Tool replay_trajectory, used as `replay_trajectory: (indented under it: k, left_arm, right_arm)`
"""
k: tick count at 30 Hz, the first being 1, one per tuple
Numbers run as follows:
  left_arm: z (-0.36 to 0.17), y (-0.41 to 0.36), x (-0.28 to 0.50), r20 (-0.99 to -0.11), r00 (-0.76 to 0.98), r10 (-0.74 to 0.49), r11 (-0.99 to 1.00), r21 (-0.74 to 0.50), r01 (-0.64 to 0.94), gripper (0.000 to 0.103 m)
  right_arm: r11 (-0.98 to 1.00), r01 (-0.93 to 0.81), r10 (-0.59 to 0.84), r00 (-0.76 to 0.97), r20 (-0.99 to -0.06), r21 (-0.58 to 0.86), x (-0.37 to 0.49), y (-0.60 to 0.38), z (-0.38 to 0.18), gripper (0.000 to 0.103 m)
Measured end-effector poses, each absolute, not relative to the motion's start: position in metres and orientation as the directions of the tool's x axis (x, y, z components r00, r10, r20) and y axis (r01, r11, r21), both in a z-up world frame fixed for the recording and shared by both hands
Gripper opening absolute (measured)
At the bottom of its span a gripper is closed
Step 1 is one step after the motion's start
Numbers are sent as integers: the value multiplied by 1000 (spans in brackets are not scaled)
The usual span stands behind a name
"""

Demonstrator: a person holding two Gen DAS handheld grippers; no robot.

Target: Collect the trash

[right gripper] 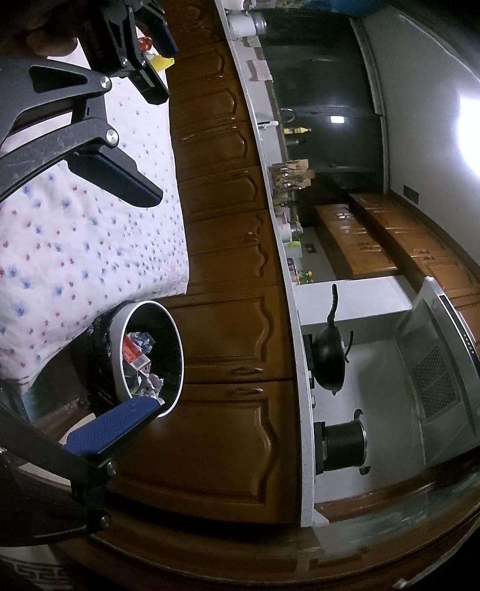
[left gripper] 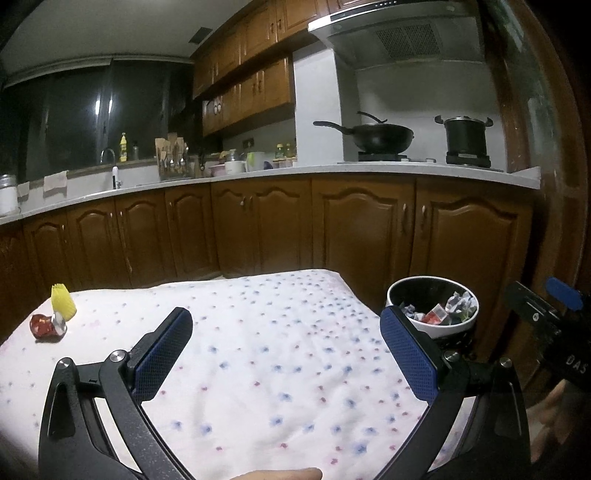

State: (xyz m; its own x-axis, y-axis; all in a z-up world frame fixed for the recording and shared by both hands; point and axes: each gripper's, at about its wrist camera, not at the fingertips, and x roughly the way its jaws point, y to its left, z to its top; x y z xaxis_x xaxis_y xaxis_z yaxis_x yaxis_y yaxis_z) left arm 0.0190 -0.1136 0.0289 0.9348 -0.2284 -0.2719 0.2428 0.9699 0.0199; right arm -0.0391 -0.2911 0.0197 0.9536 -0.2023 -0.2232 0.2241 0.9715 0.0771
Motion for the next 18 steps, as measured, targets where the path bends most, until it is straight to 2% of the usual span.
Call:
replay_trajectory:
  k: [18]
  left_arm:
    - [26, -111, 21, -282, 930, -235, 969, 5, 246, 103]
  right_arm:
    - [972, 220, -196, 953, -231, 82, -40, -293, 13, 103]
